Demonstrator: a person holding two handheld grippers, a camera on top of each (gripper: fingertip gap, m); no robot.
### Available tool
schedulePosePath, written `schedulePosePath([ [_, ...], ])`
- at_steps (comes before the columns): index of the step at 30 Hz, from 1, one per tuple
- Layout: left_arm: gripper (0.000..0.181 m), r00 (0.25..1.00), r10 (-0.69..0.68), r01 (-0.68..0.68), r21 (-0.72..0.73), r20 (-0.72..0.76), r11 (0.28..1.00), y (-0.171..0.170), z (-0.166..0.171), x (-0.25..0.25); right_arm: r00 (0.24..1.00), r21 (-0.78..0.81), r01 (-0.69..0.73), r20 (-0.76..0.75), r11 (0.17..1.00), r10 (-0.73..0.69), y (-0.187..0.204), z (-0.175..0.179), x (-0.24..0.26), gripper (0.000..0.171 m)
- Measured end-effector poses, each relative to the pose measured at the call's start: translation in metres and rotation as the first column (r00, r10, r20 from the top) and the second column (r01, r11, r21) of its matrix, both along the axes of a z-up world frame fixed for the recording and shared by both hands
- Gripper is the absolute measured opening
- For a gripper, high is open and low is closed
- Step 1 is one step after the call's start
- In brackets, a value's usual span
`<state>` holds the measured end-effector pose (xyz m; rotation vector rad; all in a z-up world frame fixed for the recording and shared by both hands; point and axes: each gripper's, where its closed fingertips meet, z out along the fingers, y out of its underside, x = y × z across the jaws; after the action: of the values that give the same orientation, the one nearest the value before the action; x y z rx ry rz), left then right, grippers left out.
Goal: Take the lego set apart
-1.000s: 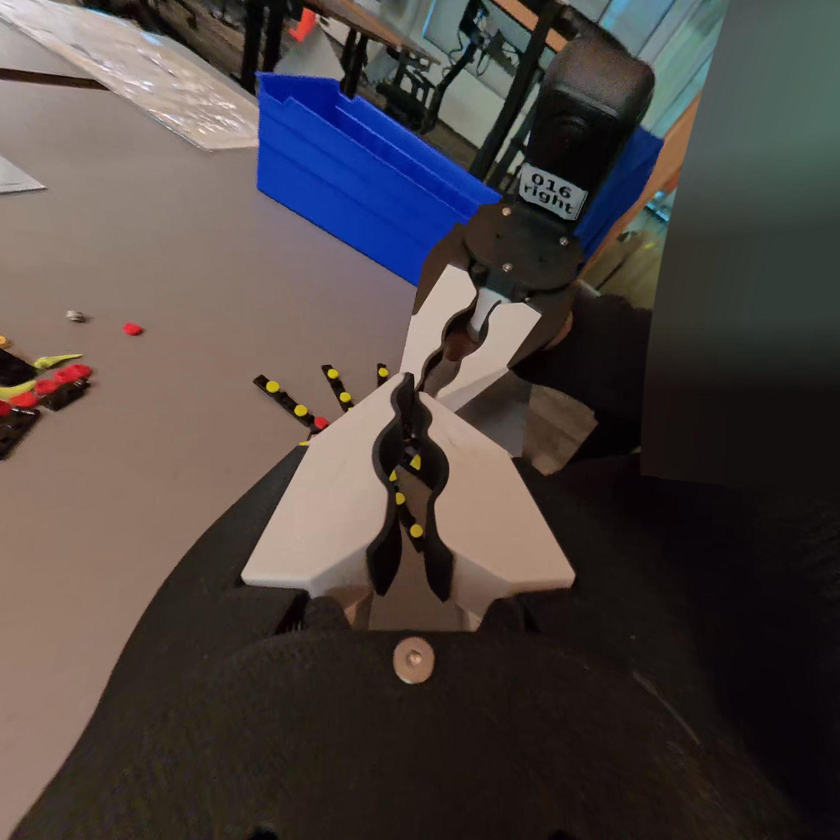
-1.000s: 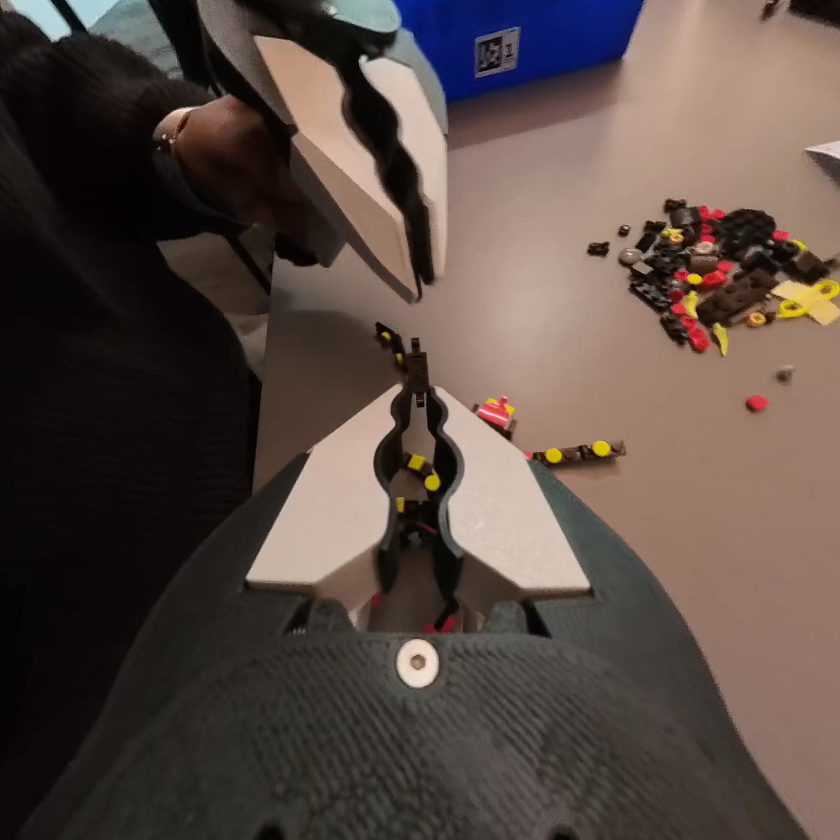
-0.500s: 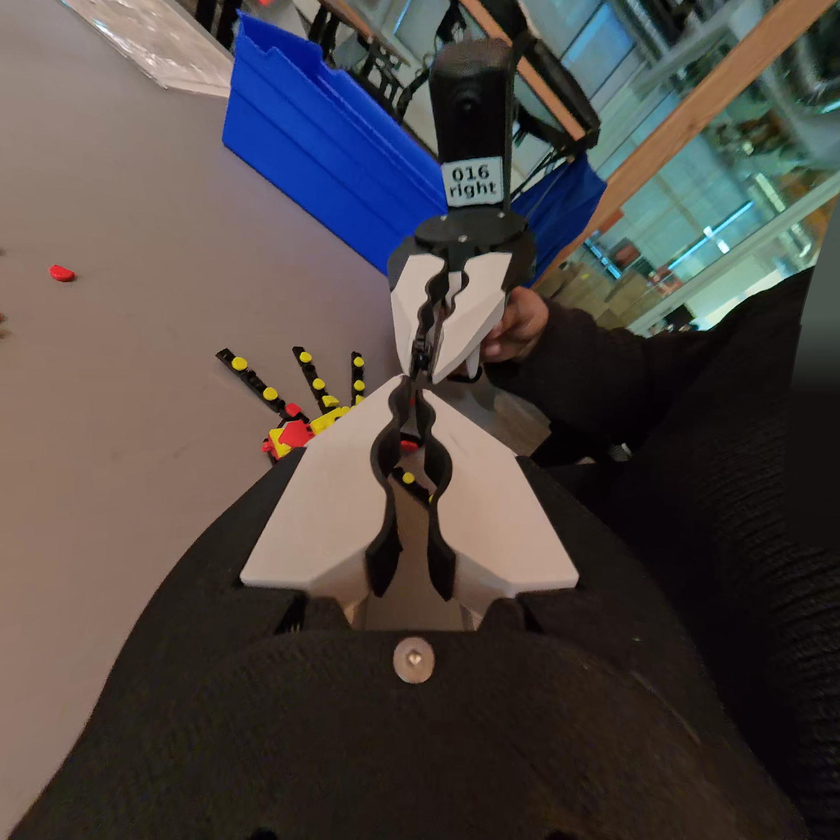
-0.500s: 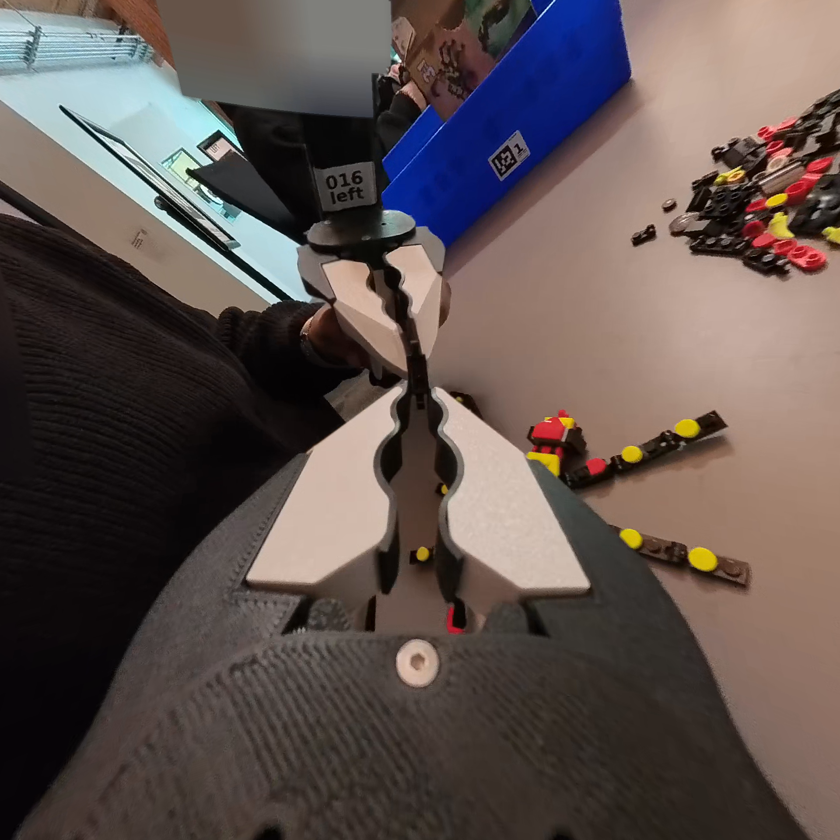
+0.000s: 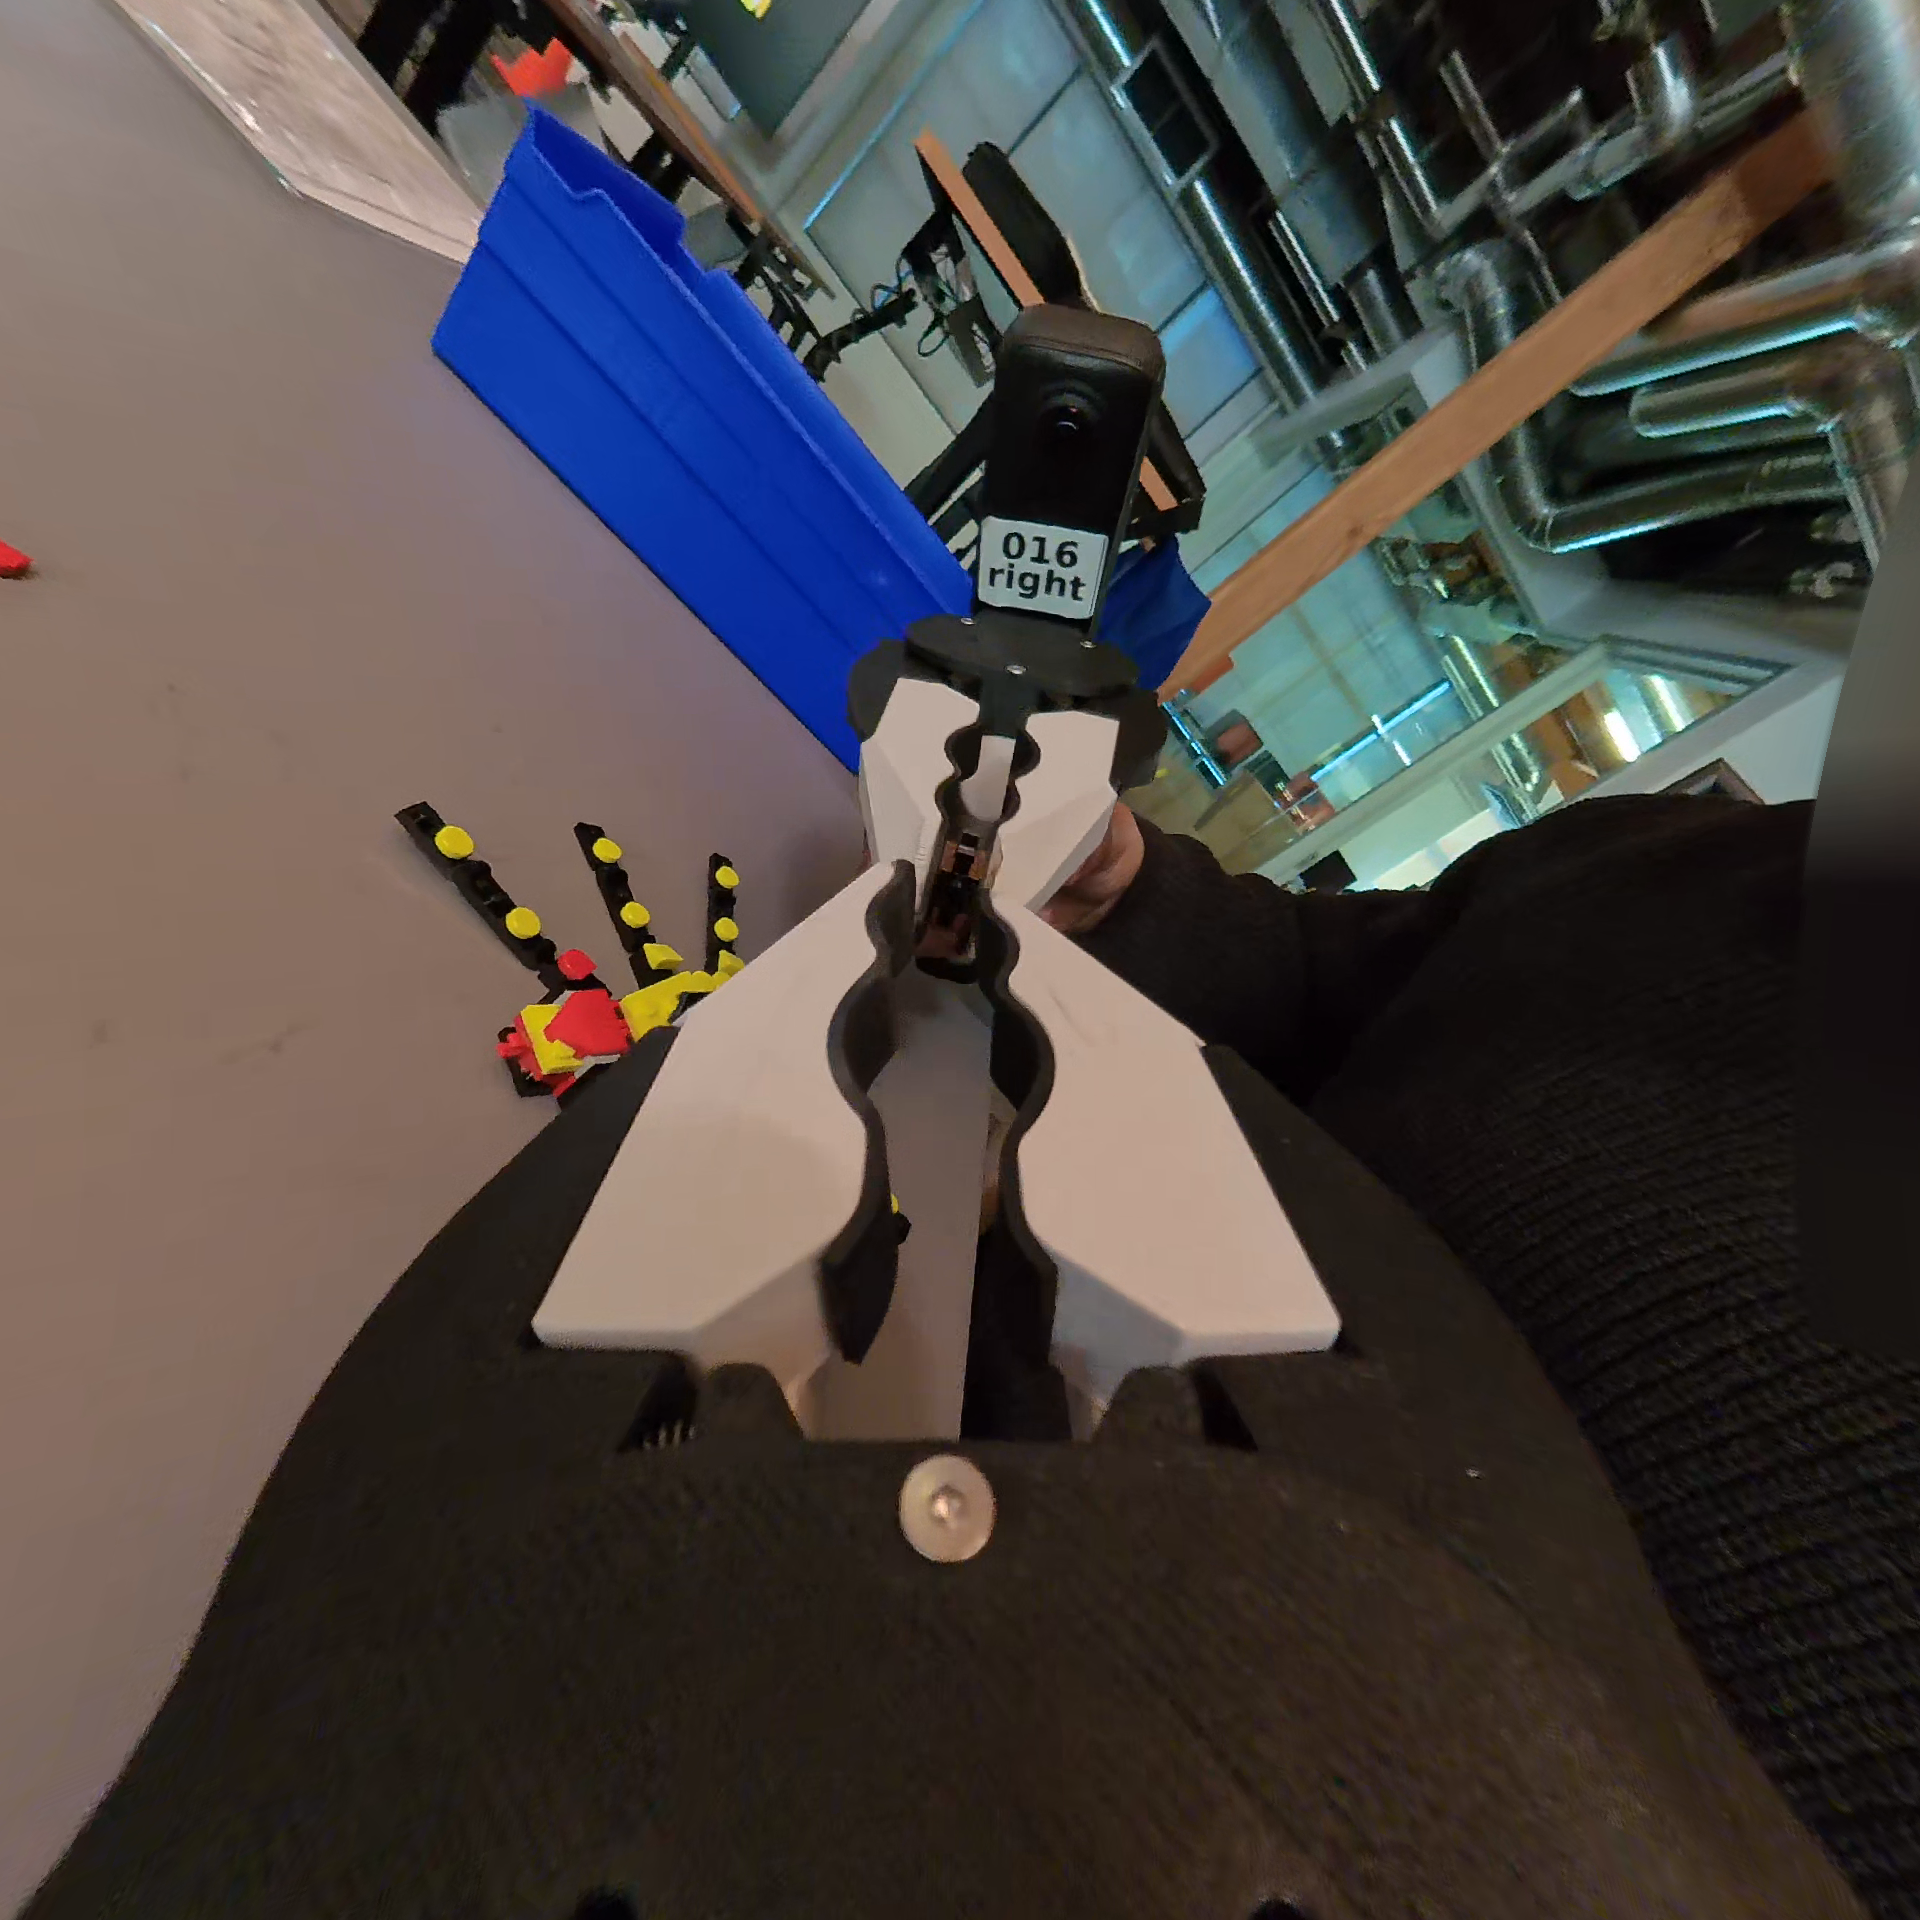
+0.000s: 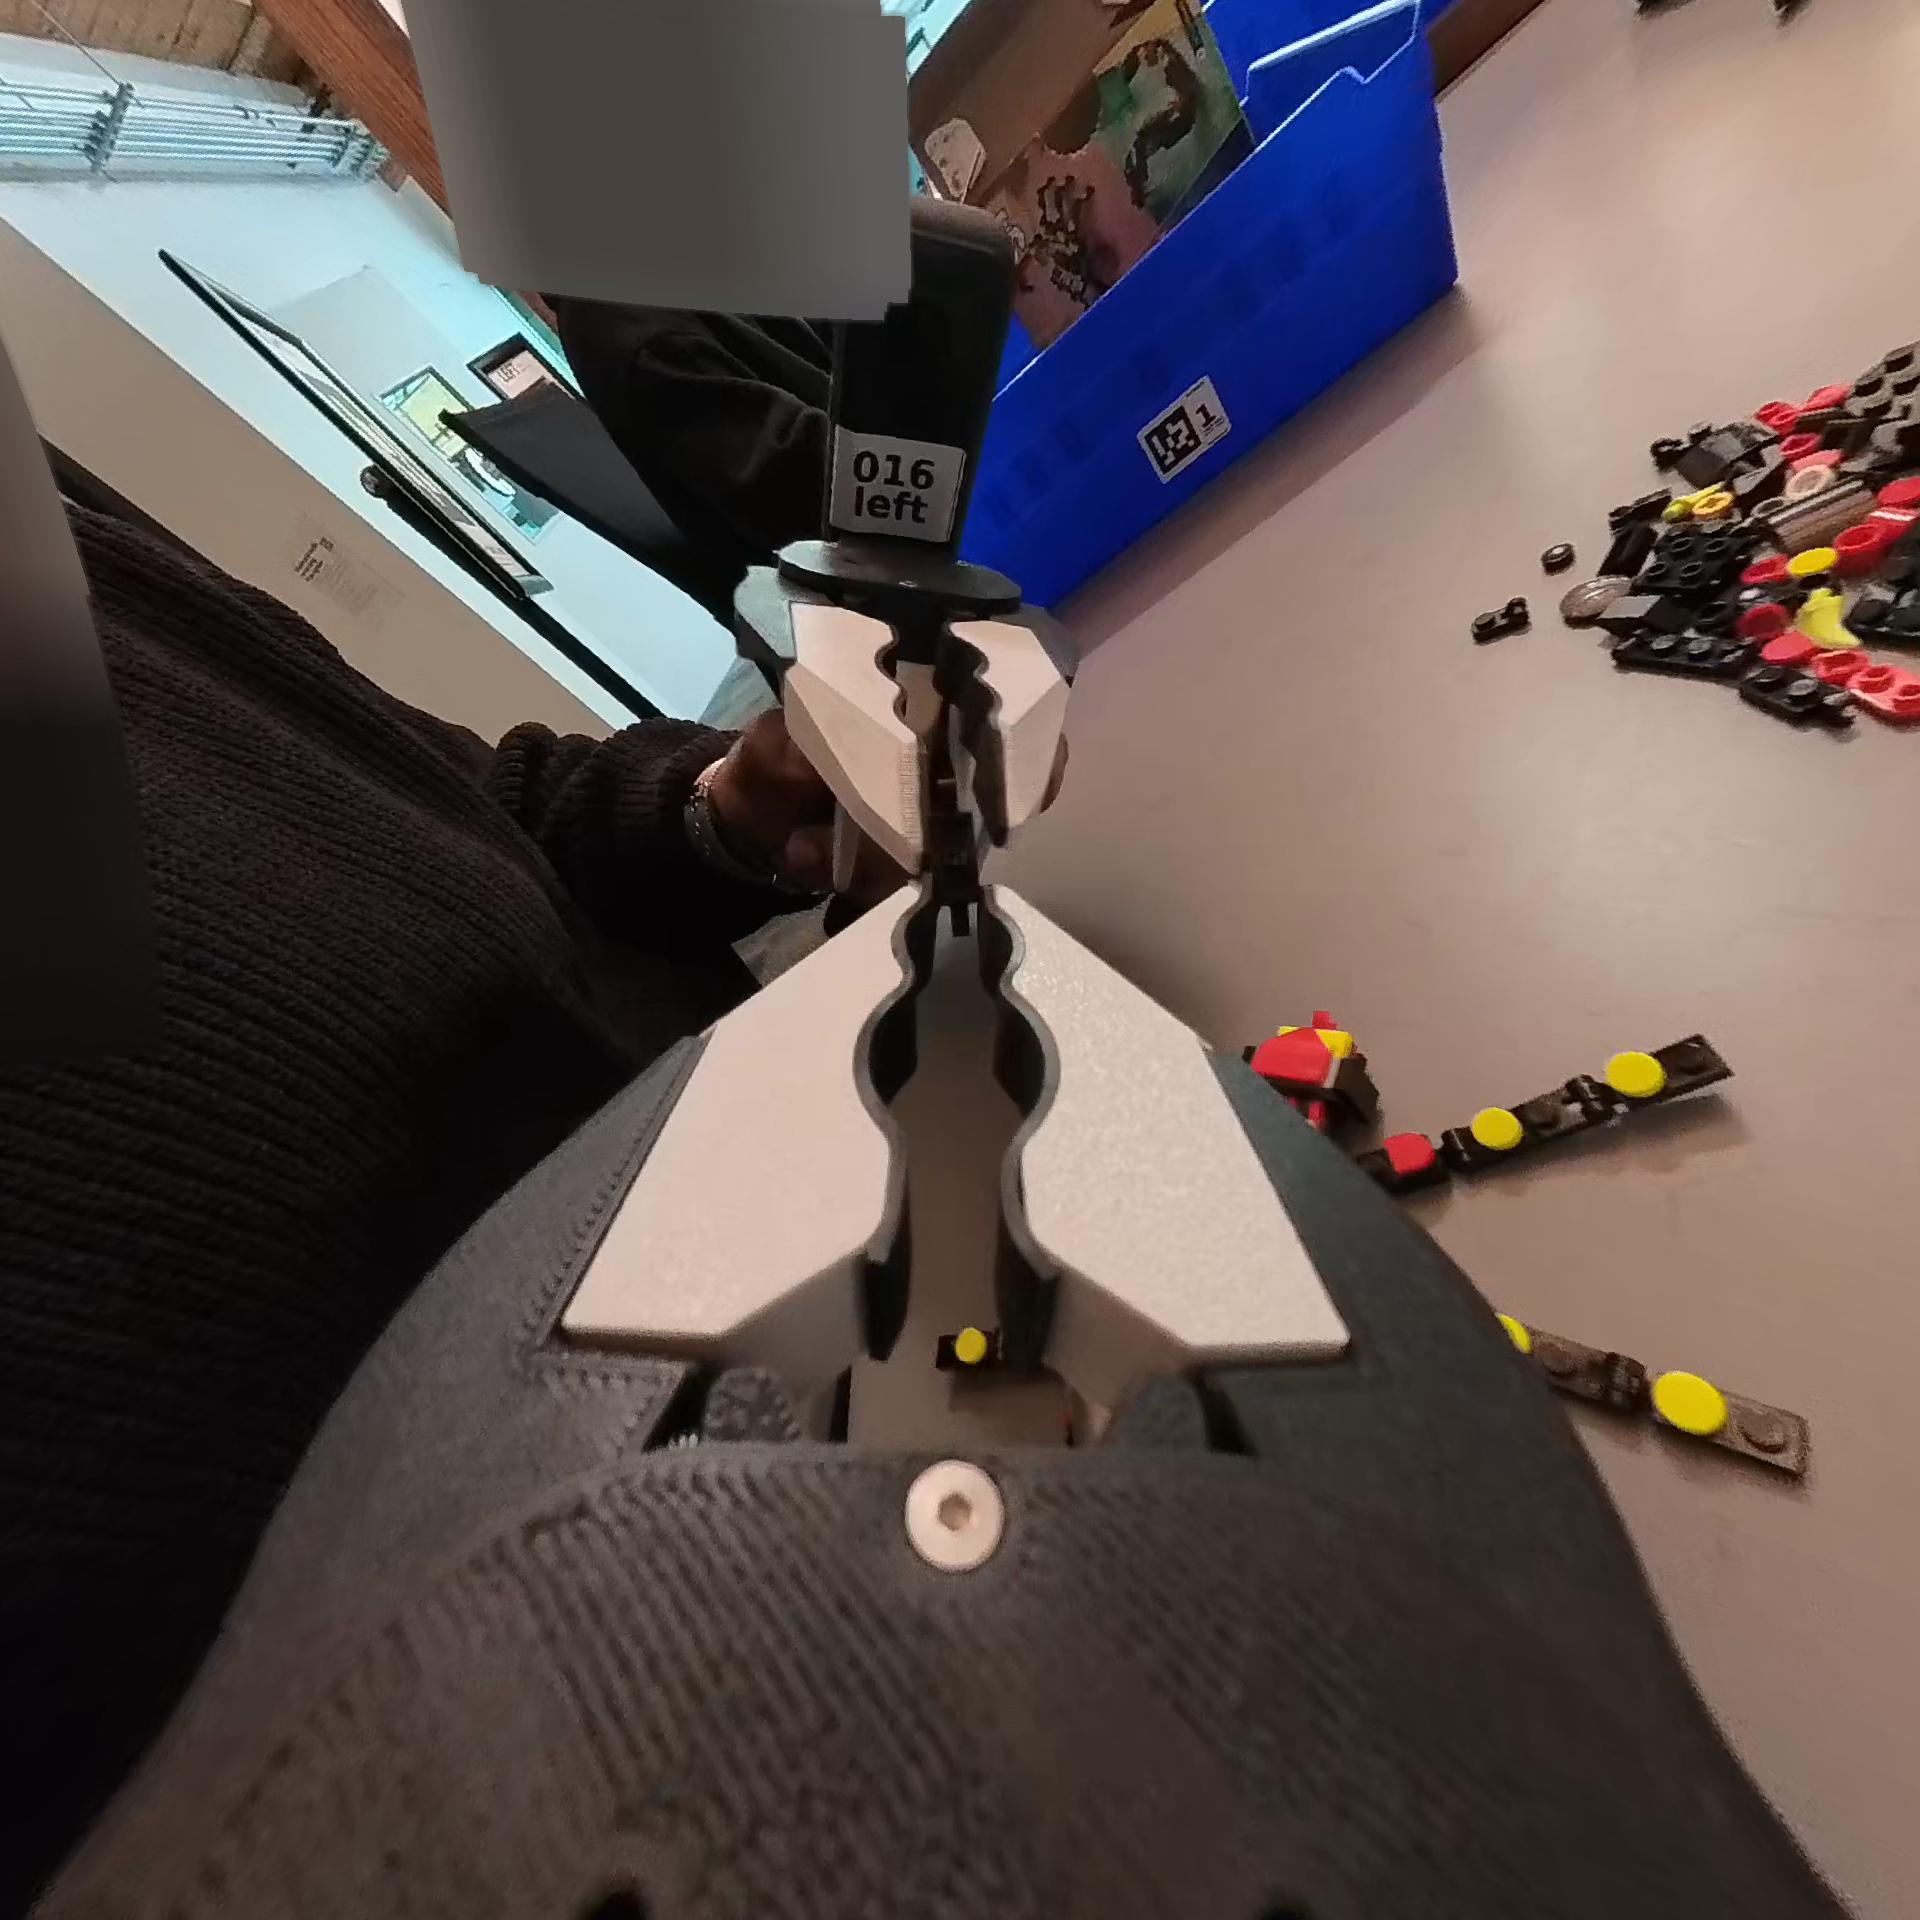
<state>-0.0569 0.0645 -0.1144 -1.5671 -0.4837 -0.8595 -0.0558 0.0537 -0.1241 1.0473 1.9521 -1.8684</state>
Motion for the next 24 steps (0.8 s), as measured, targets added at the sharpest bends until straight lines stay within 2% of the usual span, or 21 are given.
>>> schedulePosePath([
  [2,0.0,1.0,-0.007,0.007,0.005,0.001,1.0,-0.0002,0.0011,0.0011,1.0,0.01,0.001,-0.017,1.0,-0.001,0.0,0.0011,0.0001,0.006],
  [15,0.001,0.999,-0.028,0.027,0.03,0.036,0.999,-0.0009,0.0033,0.0022,1.0,-0.007,-0.019,-0.012,1.0,0.019,-0.0036,0.0018,0.0032,0.006],
  [17,0.007,0.997,-0.056,0.053,0.054,0.059,0.997,-0.0017,0.0065,0.0051,1.0,0.002,-0.027,-0.009,1.0,0.027,-0.0042,-0.0002,0.004,0.007],
  [24,0.003,0.997,-0.059,0.058,0.034,0.046,0.998,-0.0011,0.0033,0.0065,0.999,-0.005,-0.046,0.002,0.999,0.046,-0.0066,-0.0016,0.0066,0.007],
])
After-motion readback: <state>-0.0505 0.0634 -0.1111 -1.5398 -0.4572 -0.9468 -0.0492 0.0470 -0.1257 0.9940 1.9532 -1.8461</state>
